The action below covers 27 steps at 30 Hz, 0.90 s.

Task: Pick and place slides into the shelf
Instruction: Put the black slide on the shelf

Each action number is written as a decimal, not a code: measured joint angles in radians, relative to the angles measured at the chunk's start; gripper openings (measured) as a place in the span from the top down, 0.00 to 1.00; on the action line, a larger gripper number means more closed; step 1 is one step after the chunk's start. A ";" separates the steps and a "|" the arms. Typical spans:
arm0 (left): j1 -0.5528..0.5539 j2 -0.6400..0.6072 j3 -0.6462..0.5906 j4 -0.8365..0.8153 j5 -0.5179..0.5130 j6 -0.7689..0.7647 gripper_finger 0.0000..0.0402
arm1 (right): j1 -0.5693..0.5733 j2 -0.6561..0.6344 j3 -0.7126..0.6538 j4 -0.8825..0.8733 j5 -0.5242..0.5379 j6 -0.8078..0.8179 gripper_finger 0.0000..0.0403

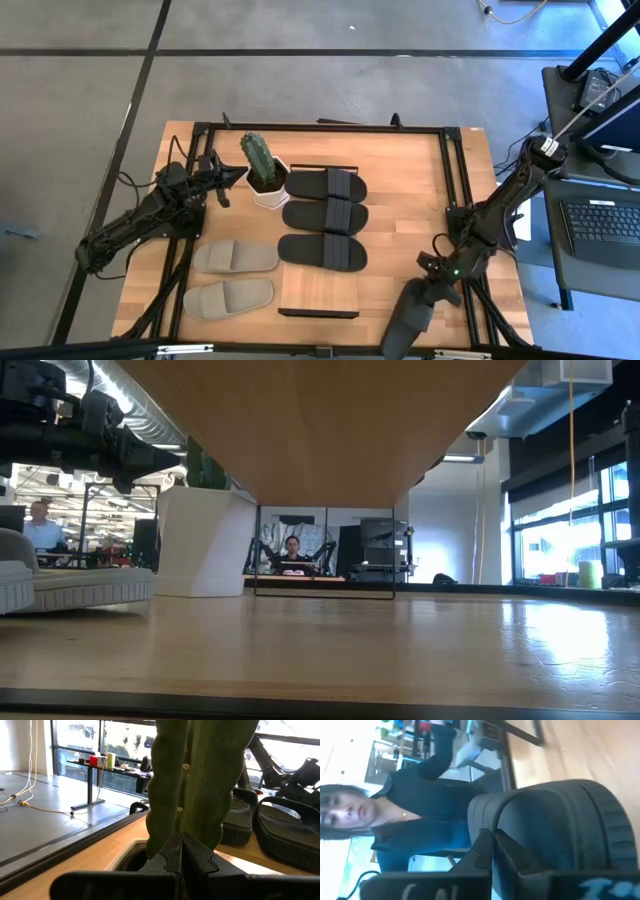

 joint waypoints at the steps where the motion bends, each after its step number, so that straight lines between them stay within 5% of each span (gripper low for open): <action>1: 0.000 0.000 0.000 0.000 0.000 0.000 1.00 | 0.000 -0.002 0.012 -0.001 0.001 -0.028 0.98; 17: 0.000 0.000 0.000 -0.001 0.000 0.000 1.00 | 0.000 -0.008 0.320 -0.036 0.111 -0.528 0.99; 22: 0.000 0.000 0.000 -0.001 0.000 0.000 1.00 | 0.001 -0.001 0.437 -0.110 0.361 -0.605 0.99; 27: 0.000 0.000 0.000 -0.001 0.001 -0.008 1.00 | 0.000 0.038 0.499 -0.110 0.702 -0.471 0.99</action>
